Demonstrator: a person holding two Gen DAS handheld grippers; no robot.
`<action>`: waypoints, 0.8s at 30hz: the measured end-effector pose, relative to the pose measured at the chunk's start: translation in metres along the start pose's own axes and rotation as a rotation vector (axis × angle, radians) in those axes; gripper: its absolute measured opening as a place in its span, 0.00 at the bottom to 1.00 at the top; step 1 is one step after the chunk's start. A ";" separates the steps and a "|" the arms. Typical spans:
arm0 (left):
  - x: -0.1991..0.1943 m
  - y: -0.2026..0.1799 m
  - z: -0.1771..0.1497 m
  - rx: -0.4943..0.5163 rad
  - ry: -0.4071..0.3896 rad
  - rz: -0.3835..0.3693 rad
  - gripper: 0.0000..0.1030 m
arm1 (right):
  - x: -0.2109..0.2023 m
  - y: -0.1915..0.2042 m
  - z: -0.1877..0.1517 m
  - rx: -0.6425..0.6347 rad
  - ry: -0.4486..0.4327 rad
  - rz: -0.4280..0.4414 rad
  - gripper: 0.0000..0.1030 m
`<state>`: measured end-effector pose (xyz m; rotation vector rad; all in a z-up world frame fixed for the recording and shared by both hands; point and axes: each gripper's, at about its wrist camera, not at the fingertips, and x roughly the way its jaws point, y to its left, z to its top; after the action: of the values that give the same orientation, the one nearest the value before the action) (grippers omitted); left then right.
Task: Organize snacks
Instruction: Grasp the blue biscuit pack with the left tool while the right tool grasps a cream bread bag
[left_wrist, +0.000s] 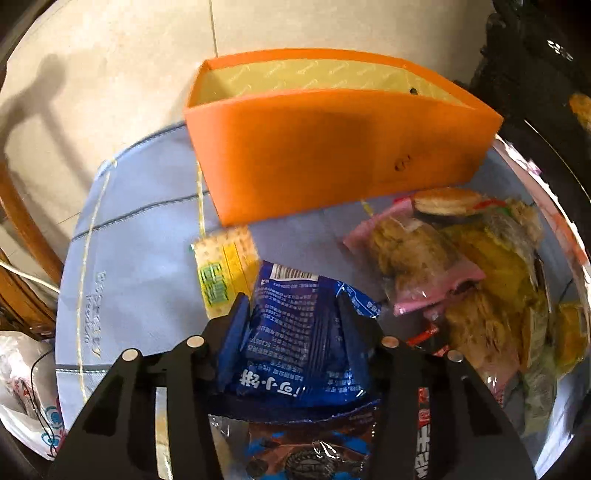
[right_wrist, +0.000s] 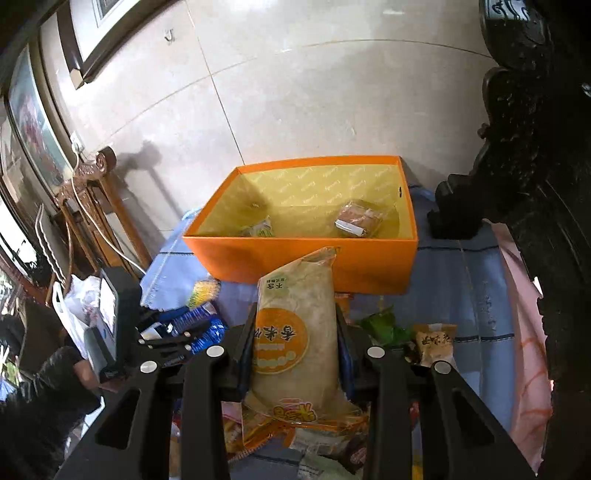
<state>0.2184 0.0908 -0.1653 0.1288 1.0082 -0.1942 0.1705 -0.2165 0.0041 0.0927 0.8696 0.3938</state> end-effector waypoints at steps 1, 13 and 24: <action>0.002 -0.005 -0.003 0.056 0.006 0.036 0.82 | -0.001 0.000 0.000 0.008 -0.003 0.002 0.35; -0.003 -0.037 -0.021 0.301 0.035 -0.016 0.49 | -0.014 0.004 -0.001 0.028 -0.013 0.004 0.35; -0.070 0.004 0.023 -0.002 -0.053 -0.045 0.47 | -0.016 0.001 0.027 0.024 -0.093 -0.010 0.35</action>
<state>0.2021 0.0975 -0.0936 0.0986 0.9595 -0.2369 0.1815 -0.2194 0.0332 0.1278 0.7832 0.3674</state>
